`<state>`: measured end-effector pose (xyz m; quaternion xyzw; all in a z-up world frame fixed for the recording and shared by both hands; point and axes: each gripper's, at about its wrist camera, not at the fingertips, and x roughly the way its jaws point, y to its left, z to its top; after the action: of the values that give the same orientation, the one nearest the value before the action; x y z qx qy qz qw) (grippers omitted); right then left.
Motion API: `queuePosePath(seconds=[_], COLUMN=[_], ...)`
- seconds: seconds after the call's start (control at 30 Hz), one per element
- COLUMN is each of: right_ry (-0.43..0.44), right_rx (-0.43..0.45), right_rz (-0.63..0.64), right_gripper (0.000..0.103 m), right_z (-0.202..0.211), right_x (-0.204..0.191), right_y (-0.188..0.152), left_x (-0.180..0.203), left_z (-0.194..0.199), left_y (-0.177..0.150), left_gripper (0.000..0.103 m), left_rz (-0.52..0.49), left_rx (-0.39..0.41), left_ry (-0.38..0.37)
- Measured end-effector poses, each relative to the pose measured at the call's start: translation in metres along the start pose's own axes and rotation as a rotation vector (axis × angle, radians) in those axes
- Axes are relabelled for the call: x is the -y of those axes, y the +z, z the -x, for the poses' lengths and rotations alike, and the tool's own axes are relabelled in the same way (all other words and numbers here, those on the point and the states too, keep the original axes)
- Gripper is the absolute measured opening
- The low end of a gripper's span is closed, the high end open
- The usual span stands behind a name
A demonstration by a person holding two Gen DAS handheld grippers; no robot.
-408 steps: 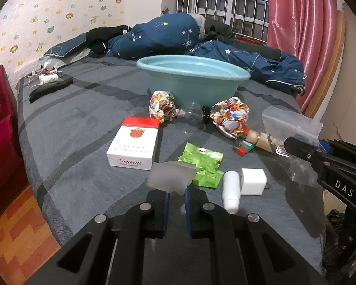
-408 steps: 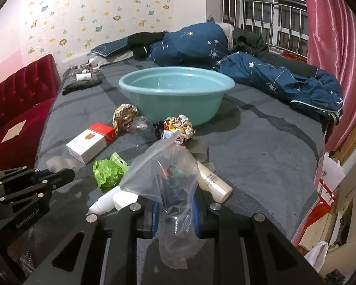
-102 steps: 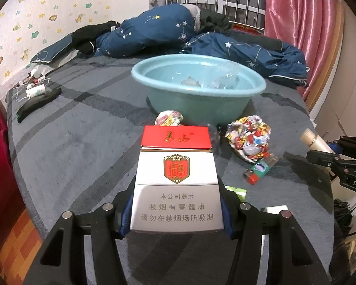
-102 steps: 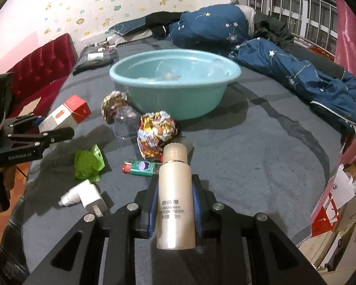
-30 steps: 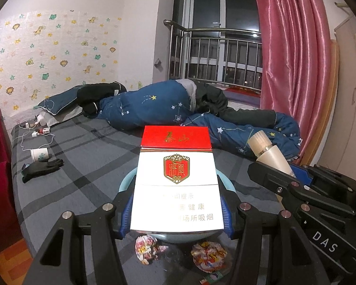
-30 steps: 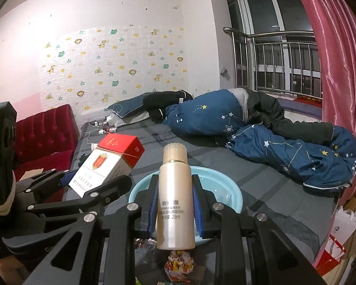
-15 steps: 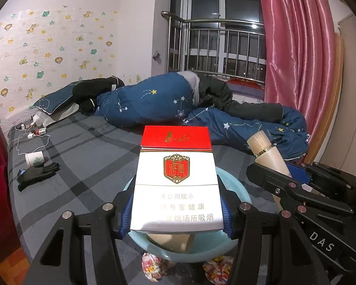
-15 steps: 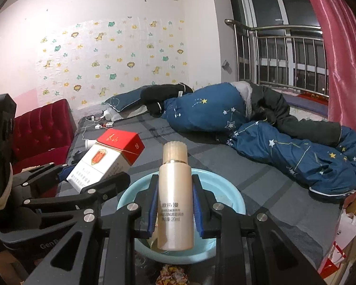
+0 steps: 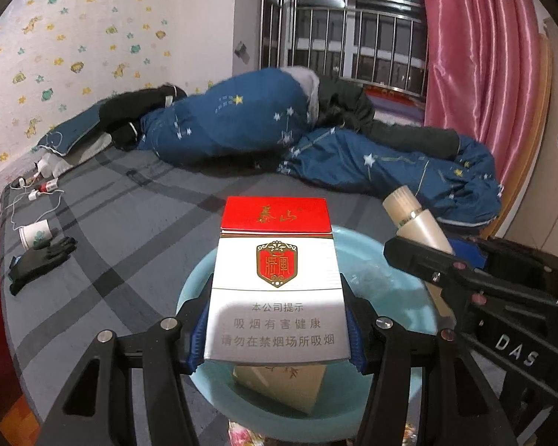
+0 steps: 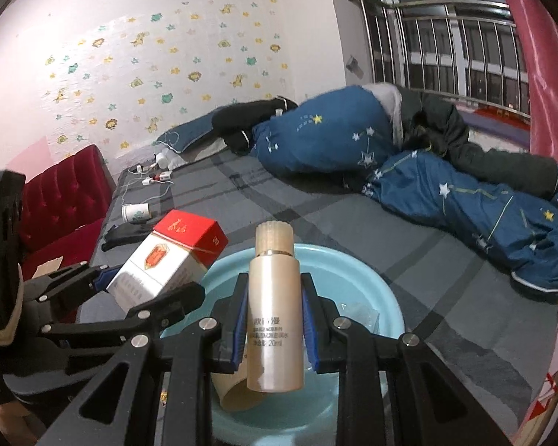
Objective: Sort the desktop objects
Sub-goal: 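Lower the cigarette pack and lotion bottle over the basin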
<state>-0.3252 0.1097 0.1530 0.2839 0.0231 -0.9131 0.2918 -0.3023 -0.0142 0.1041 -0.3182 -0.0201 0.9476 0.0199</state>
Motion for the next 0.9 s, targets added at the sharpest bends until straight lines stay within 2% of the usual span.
queuePosePath(seconds=[0.43, 0.9], right_ry=[0.008, 0.029], right_rx=[-0.138, -0.217], right_rz=[-0.032, -0.068], right_gripper=[0.027, 0.027], right_z=[-0.069, -0.099], right_x=[0.02, 0.027], right_y=[-0.005, -0.012], left_x=[-0.011, -0.014], left_z=[-0.057, -0.082], left_y=[-0.007, -0.017], left_gripper=[0.062, 0.062], left_rz=[0.004, -0.003], left_rx=[-0.132, -0.201], left_ry=[-0.01, -0.01])
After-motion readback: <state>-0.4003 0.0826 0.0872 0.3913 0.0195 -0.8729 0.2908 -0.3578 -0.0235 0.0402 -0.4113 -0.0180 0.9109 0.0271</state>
